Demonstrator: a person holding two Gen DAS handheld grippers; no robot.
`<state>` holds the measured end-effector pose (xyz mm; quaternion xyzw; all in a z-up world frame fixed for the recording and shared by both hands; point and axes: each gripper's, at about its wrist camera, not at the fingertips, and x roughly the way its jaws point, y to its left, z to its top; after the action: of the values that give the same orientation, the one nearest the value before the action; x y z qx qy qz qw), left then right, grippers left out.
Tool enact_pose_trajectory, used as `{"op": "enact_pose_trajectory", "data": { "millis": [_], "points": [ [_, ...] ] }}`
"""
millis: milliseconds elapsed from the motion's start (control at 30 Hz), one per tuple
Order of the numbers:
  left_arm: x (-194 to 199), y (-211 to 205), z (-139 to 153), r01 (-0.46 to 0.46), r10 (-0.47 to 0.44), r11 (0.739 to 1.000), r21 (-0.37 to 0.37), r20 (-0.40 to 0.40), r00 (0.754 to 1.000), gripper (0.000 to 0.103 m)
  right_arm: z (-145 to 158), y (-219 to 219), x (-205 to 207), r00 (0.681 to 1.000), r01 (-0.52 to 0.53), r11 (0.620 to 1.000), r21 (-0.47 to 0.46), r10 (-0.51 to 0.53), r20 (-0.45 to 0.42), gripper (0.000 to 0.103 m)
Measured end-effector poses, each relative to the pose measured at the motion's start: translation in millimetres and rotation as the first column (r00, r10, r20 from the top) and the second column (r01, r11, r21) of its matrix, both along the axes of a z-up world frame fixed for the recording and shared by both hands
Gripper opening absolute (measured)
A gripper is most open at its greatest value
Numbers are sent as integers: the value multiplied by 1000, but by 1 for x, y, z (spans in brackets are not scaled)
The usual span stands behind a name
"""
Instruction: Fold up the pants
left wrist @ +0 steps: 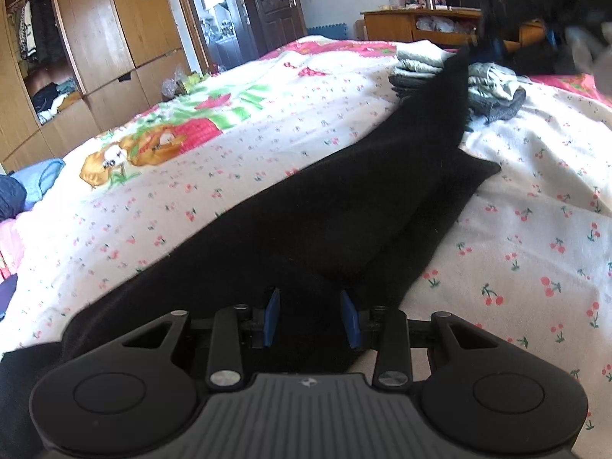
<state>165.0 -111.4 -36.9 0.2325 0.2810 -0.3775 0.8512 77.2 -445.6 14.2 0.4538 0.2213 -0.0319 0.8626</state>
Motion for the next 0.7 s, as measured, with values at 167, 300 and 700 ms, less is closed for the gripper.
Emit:
{"op": "enact_pose_trajectory", "data": {
  "millis": [167,300,700],
  "points": [
    [3,2,-5,-26,26,1000,-11,-28,999,50,-30,-5,-15,997,58,998,-10,-57,44,5],
    [-6,2,-14,-11,11,1000,21,-23,1000,50,-104,-18,-18,967,120,987,106,-92,-239,10],
    [-1,-6,-10,-9,9,1000,21,-10,1000,50,-106,-9,-35,969,201,944,264,-151,-196,42]
  ]
}}
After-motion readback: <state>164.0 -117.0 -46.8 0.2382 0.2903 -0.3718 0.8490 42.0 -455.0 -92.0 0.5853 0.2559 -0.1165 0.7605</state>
